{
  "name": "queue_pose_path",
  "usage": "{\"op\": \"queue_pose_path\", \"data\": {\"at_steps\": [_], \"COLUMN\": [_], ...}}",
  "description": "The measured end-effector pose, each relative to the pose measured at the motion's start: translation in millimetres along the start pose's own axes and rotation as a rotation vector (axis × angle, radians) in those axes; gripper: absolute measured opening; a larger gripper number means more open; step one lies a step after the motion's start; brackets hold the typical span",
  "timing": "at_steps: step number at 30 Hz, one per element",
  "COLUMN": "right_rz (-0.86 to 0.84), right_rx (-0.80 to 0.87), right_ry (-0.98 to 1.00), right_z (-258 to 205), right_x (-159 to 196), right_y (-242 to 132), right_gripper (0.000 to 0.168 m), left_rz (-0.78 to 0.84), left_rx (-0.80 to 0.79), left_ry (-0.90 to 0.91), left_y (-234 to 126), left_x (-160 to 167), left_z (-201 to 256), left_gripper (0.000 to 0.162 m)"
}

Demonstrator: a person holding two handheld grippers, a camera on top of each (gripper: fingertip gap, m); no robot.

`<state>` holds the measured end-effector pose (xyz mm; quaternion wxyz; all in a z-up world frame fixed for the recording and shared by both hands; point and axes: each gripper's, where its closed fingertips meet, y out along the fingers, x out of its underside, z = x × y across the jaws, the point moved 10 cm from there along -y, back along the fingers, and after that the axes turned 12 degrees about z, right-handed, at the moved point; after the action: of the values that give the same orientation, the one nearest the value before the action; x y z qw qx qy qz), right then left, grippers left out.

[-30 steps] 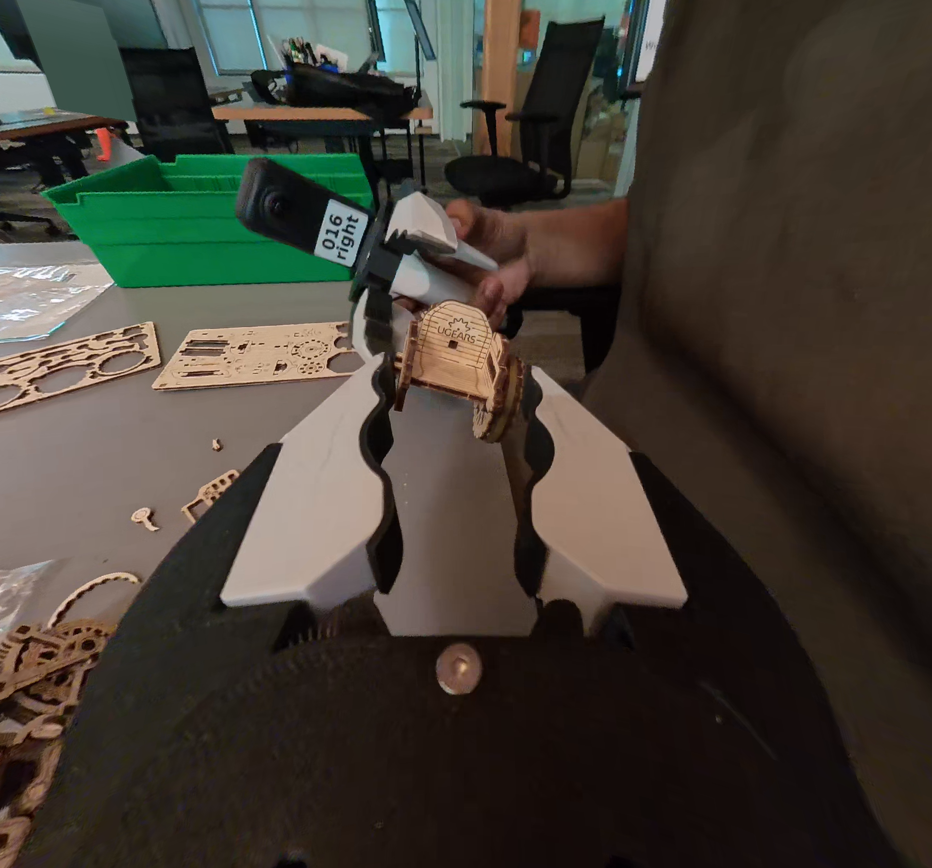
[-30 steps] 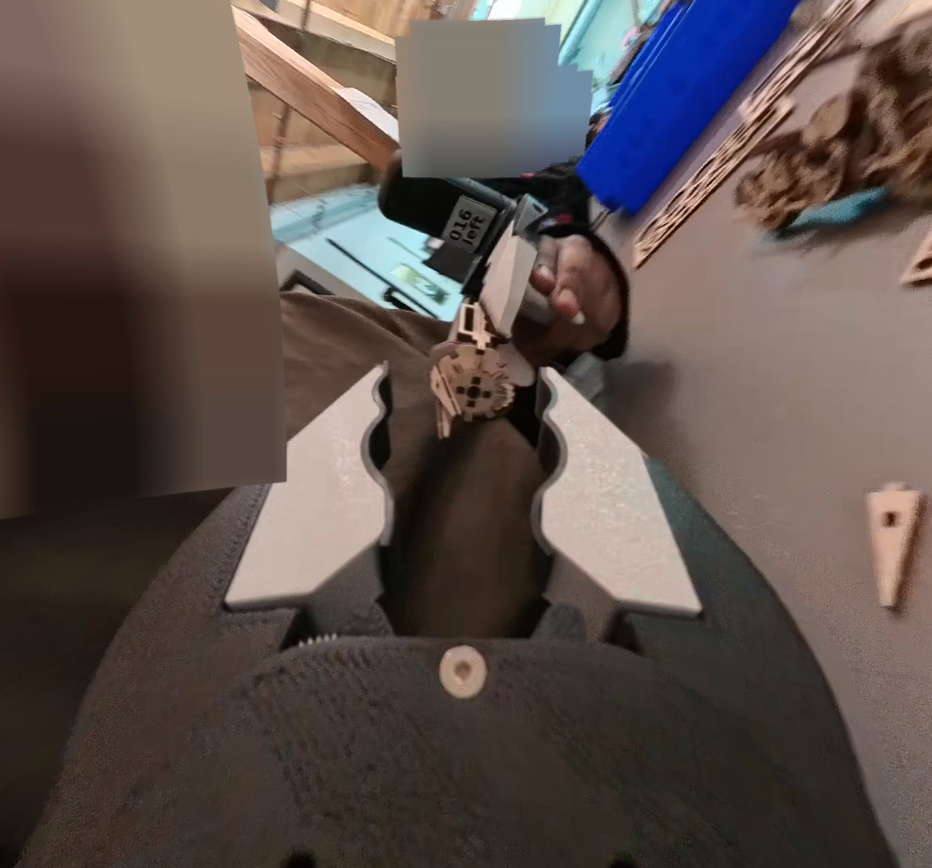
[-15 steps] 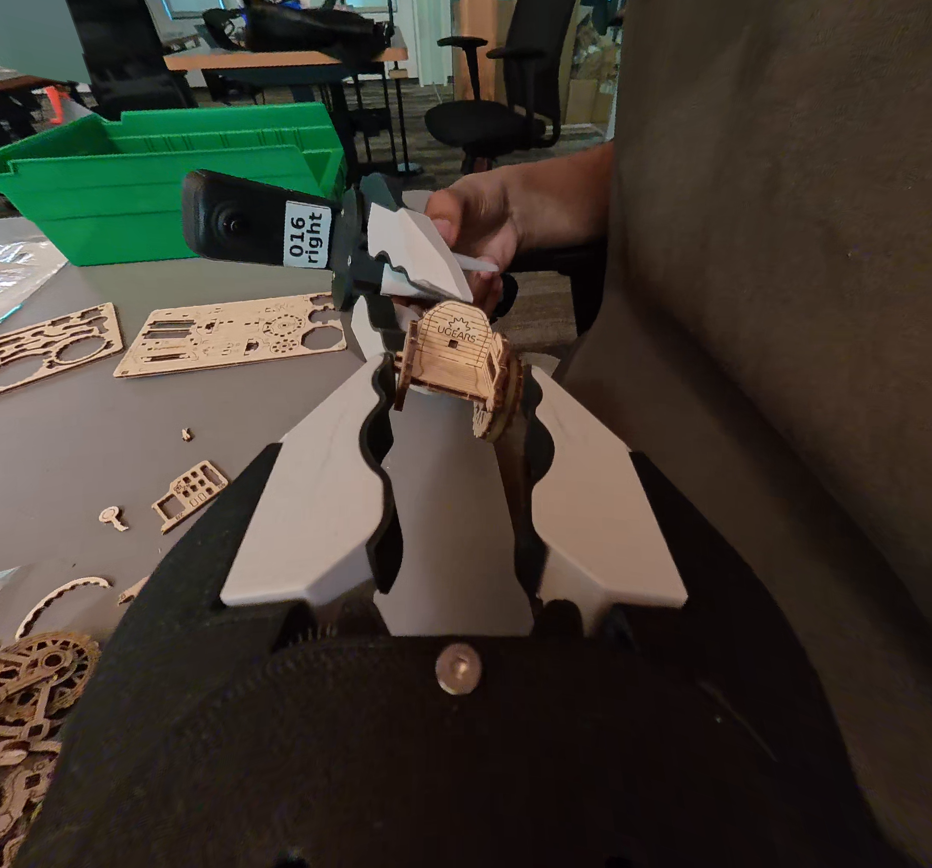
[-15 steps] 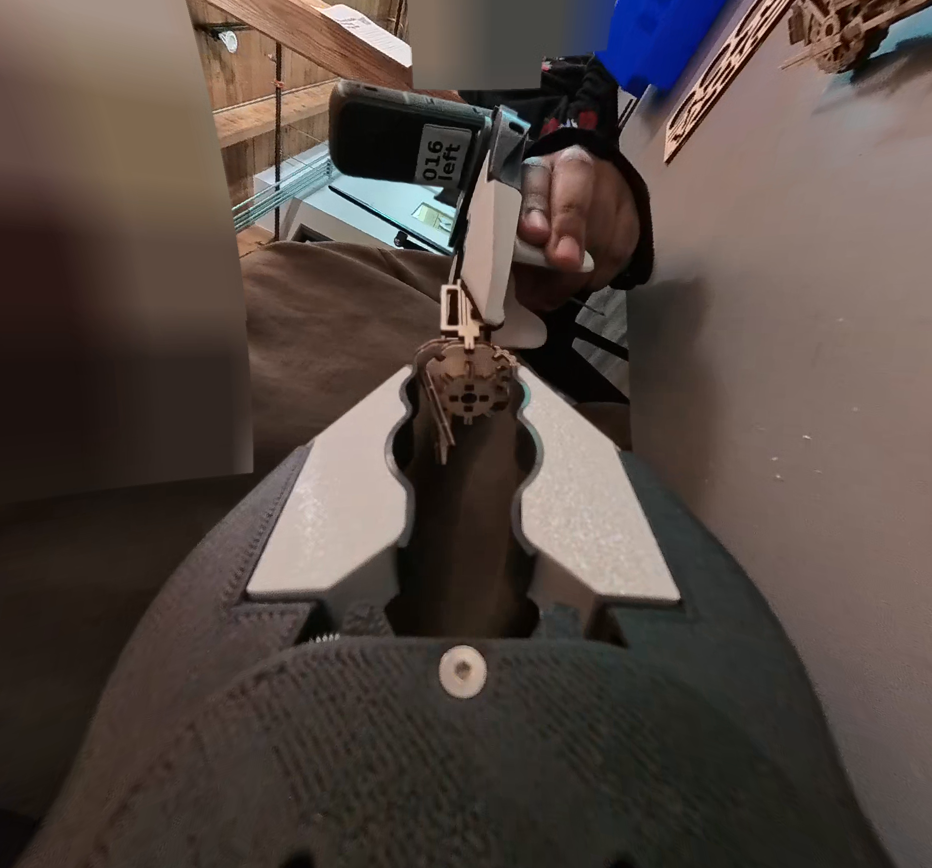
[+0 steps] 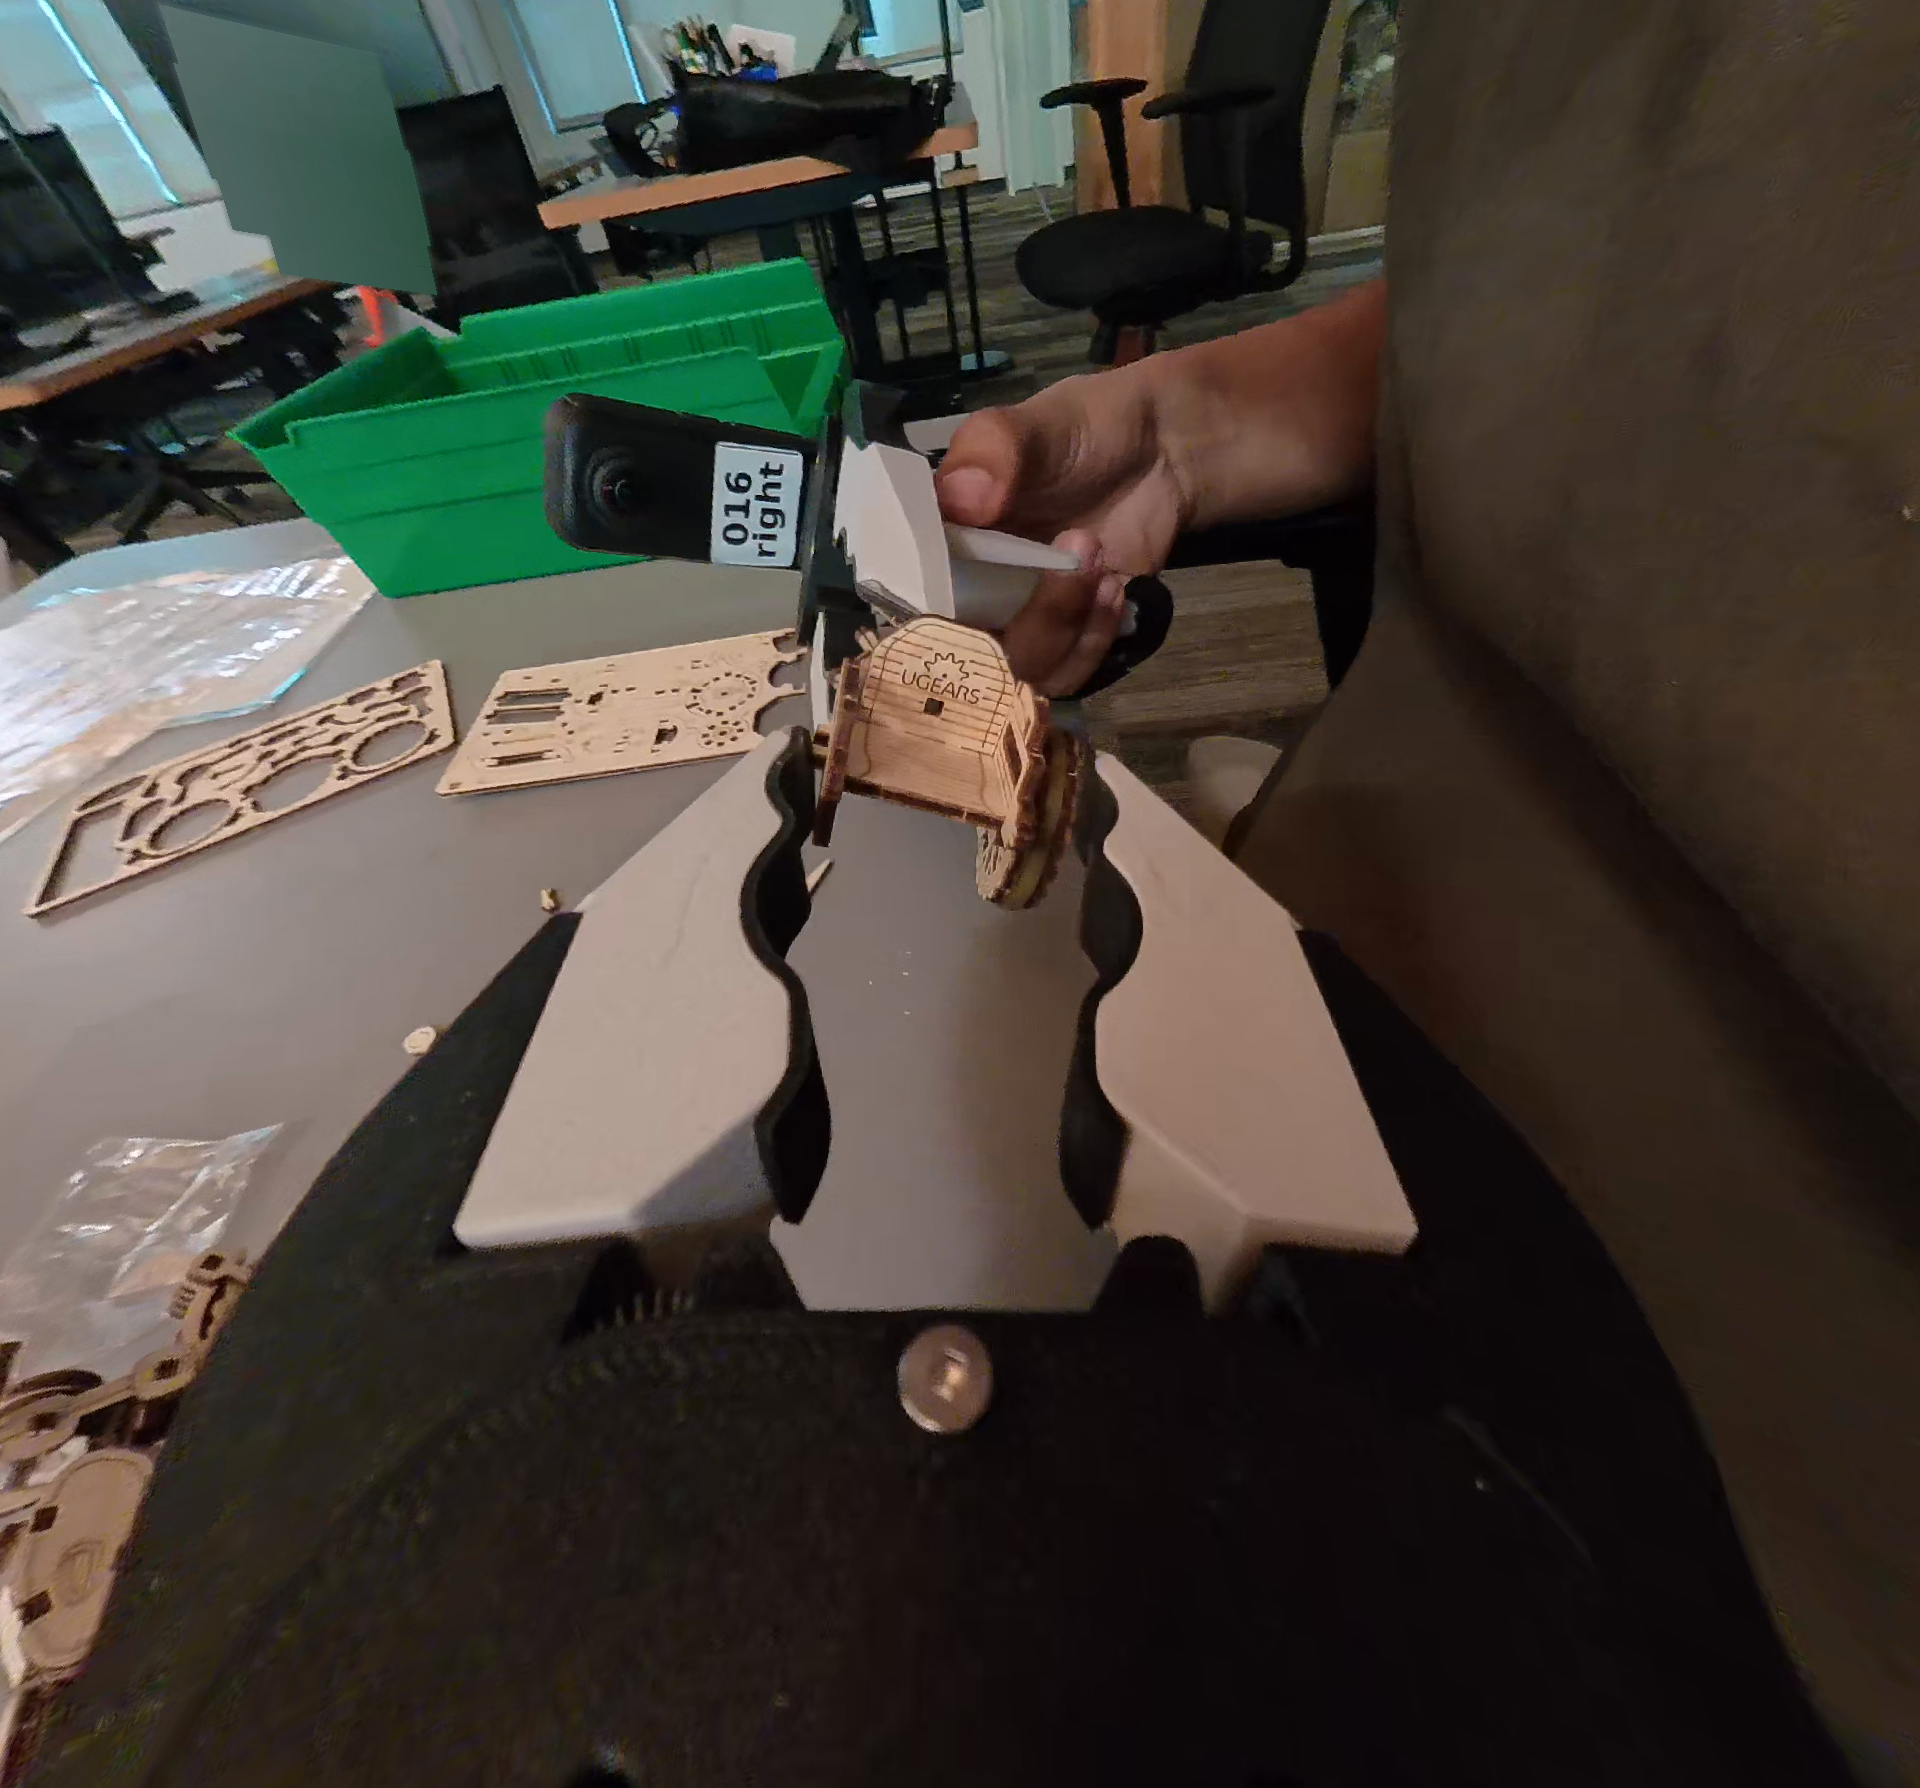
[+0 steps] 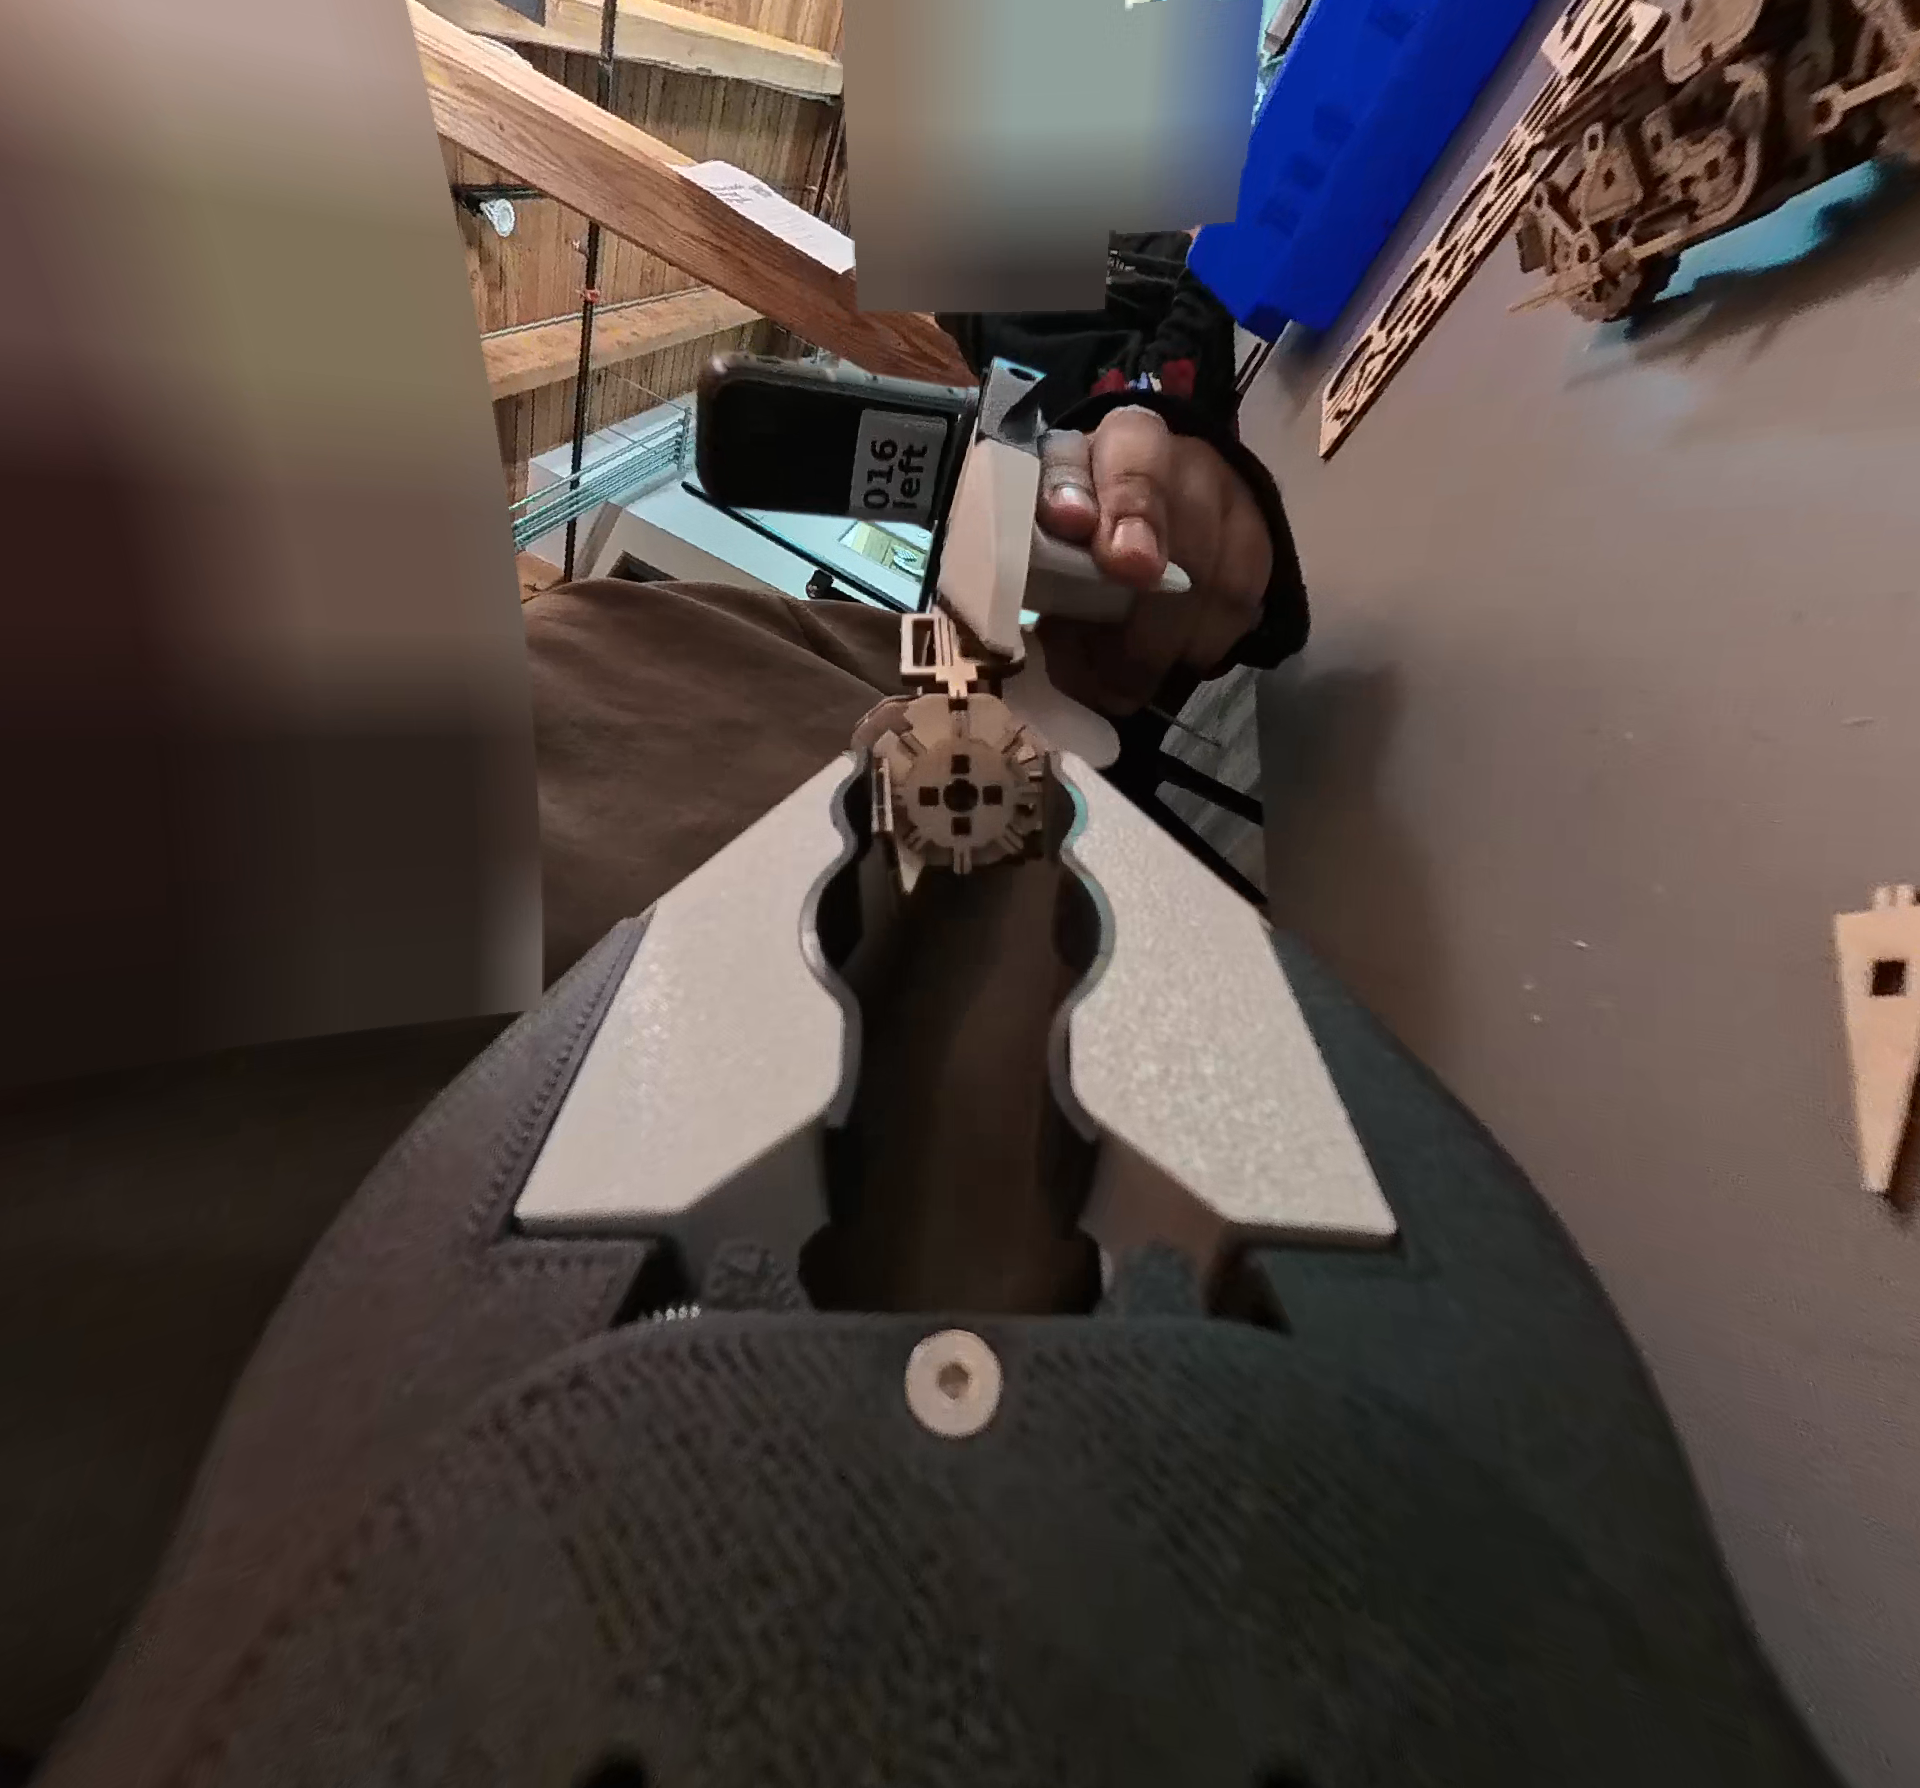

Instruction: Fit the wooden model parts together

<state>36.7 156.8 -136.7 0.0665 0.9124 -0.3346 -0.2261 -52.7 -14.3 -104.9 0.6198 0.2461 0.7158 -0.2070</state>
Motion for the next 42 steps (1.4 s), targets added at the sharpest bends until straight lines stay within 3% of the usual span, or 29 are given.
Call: {"op": "queue_pose_path", "data": {"at_steps": [6, 11, 14, 18, 22, 27, 28, 34, 35, 38, 42], "right_rz": [-0.008, -0.065, -0.017, 0.073, 0.103, 0.071, 0.073, 0.225, 0.252, 0.263, 0.216], "right_rx": [0.007, -0.003, -0.004, 0.070, 0.230, 0.321, 0.318, 0.153, 0.125, 0.095, 0.061], "right_ry": [-0.023, -0.017, -0.035, -0.083, -0.256, -0.454, -0.443, -0.161, -0.103, 0.043, 0.178], "right_z": [-2, -3, -5, 2, 6, -2, -1, 10, 12, 20, 21], "right_x": [-1, 3, -4, -14, -21, -22, -20, -18, -19, -15, -5], "right_y": [-1, 2, -4, -19, -29, -22, -20, -17, -18, -19, -10], "right_gripper": [0.030, 0.031, 0.030, 0.031, 0.031, 0.030, 0.030, 0.030, 0.031, 0.031, 0.031], "left_rz": [0.002, 0.134, 0.137, -0.029, -0.388, -0.472, -0.474, -0.412, -0.385, -0.290, -0.238], "left_rx": [-0.029, -0.050, -0.091, -0.167, -0.285, -0.328, -0.328, -0.372, -0.382, -0.369, -0.301], "left_ry": [0.014, -0.216, -0.251, -0.280, -0.323, -0.395, -0.402, -0.361, -0.334, -0.213, -0.081], "left_y": [2, -10, -17, -13, -9, -5, -5, -3, -3, 1, 15], "left_x": [-1, -7, -3, 12, 41, 50, 51, 44, 39, 22, 7], "left_z": [2, -17, -26, -35, -45, -46, -46, -47, -47, -39, -14], "left_gripper": [0.049, 0.048, 0.048, 0.048, 0.048, 0.049, 0.051, 0.111, 0.113, 0.108, 0.077]}}
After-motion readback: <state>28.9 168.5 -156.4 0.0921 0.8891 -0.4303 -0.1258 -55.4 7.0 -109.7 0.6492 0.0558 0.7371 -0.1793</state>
